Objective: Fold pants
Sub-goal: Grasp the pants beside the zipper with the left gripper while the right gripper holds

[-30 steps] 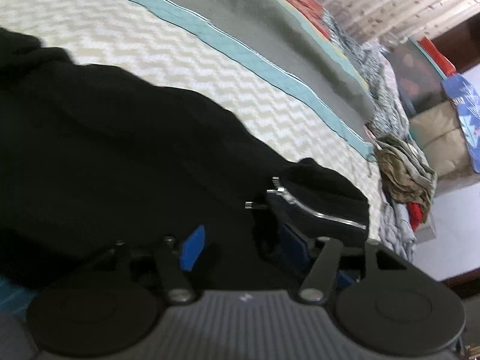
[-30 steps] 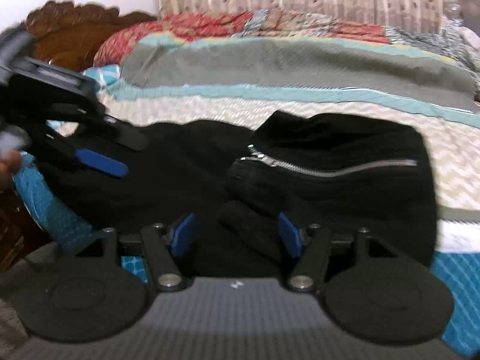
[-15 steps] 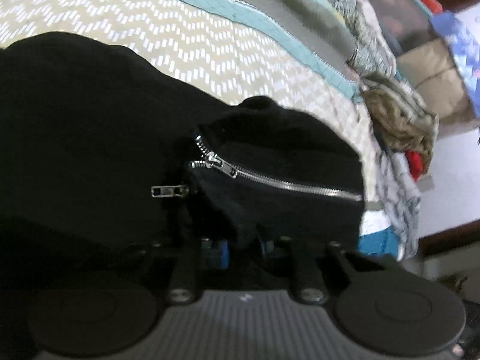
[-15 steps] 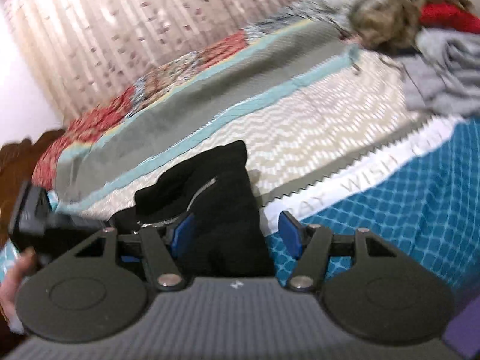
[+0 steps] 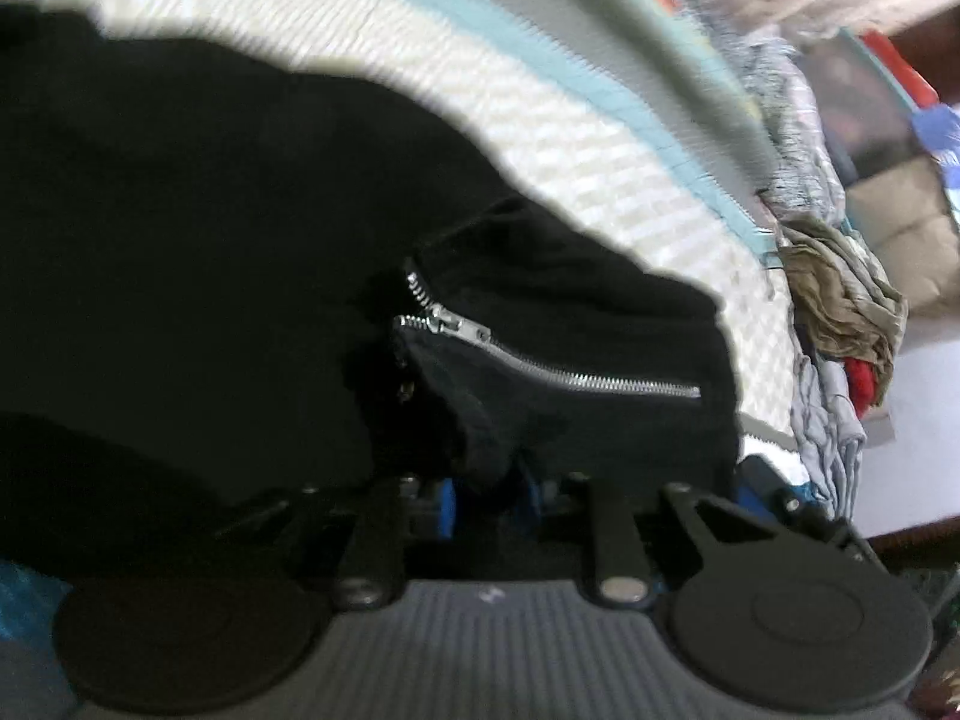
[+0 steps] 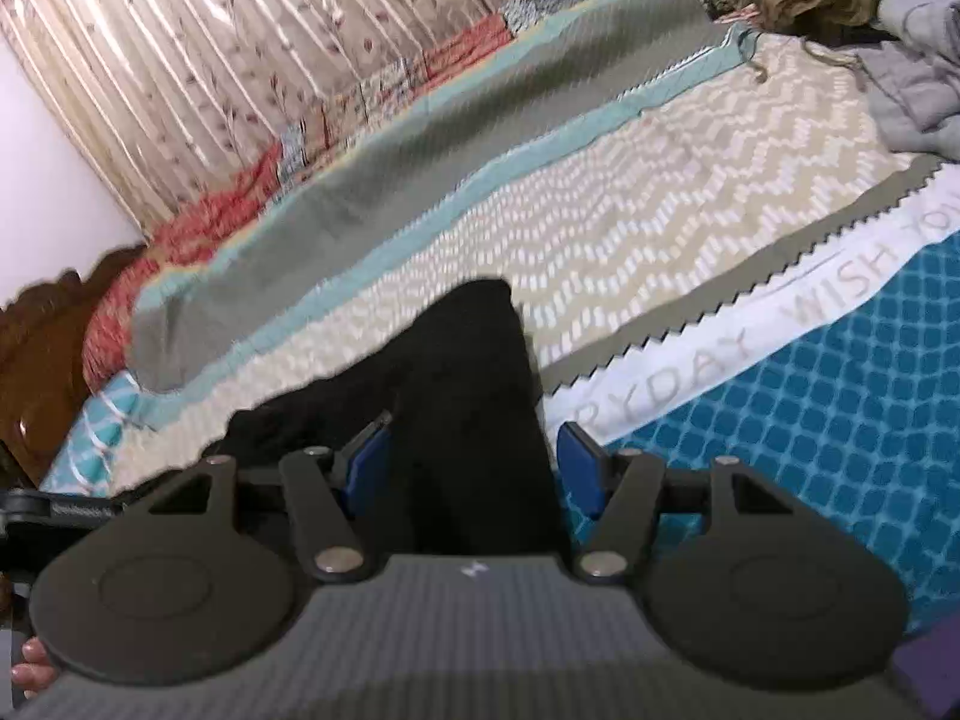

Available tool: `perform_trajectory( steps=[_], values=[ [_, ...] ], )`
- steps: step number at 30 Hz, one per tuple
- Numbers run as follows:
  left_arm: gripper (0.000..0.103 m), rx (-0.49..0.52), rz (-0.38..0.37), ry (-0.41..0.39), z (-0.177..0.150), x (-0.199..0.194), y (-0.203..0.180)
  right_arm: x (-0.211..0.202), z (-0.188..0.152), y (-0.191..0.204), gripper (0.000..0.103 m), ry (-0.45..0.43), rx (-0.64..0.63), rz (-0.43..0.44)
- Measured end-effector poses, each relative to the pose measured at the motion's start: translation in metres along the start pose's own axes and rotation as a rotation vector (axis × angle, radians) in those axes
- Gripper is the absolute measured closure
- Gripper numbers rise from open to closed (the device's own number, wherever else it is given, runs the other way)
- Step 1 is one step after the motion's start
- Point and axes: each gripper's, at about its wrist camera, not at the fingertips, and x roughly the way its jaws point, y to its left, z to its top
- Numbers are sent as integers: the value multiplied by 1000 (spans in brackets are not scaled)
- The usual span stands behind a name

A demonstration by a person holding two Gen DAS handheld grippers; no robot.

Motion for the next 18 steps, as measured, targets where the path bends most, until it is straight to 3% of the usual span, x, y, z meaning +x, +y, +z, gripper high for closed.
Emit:
perform_trajectory(
  steps=[4, 7, 10, 14, 18],
  values=[
    [64, 40, -2, -67, 5, -22, -5, -9, 3, 18, 39, -62, -71, -17],
    [64, 55, -27, -175, 14, -49, -5, -15, 10, 31, 41, -92, -138, 15],
    [66, 46, -77, -236, 23, -63, -5, -5, 17, 40, 57, -58, -174, 62],
    [66, 101, -114, -197, 29, -48, -19, 25, 20, 41, 59, -6, -185, 59],
    [67, 164, -85, -117, 40, 0, -37, 60, 14, 25, 64, 63, -136, -48]
  ],
)
